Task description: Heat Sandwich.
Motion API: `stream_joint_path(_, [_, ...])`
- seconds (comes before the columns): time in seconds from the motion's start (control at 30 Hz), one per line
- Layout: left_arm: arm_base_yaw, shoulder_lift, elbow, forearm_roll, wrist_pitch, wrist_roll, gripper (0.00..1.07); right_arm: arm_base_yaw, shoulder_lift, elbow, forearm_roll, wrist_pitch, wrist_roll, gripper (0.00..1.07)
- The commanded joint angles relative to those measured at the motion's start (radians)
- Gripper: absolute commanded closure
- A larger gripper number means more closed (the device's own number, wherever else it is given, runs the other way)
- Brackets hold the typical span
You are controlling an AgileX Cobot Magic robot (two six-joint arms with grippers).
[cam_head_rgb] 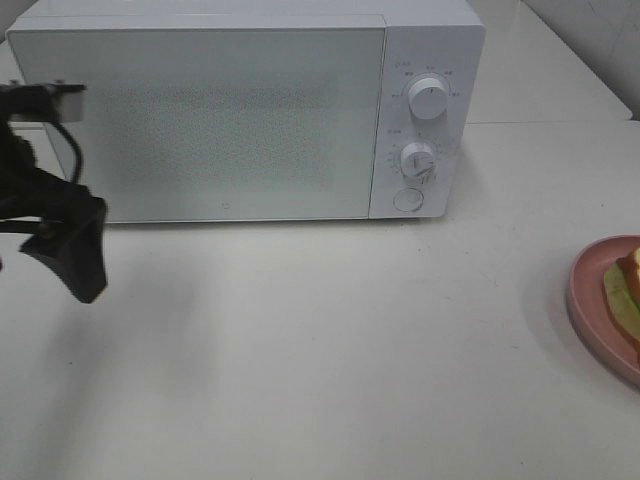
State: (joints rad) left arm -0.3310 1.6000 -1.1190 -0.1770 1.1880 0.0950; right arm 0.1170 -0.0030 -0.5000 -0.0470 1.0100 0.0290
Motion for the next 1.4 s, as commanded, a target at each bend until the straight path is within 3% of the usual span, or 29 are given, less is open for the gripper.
stream_joint_path(0.03, [0.067,-0.072,0.044,0.008,-0.005,-0.008,0.05,-0.005,-0.026,0.002,0.004,-0.012,-0.007,0.32])
stream_joint_path(0.17, [0.245,-0.239,0.133,0.034,-0.003,-0.015,0.05,-0.005,-0.026,0.002,0.004,-0.012,-0.007,0.32])
stream_joint_path(0.37, [0.359,-0.391,0.188,0.067,-0.024,-0.060,0.05,-0.005,-0.026,0.002,0.004,-0.012,-0.007,0.32])
stream_joint_path(0.57, [0.368,-0.594,0.242,0.110,-0.083,-0.068,0.05,-0.005,-0.026,0.002,0.004,-0.012,-0.007,0.32])
stream_joint_path(0.77, [0.368,-0.864,0.366,0.124,-0.187,-0.047,0.05,-0.005,-0.026,0.002,0.004,-0.012,-0.007,0.32])
stream_joint_path(1.17, [0.368,-1.257,0.538,0.123,-0.218,-0.034,0.05,-0.005,-0.026,0.002,0.004,-0.012,-0.007,0.32])
stream_joint_path(1.4, [0.368,-1.440,0.575,0.109,-0.213,0.035,0.06,-0.005,-0.026,0.002,0.004,-0.012,-0.007,0.32])
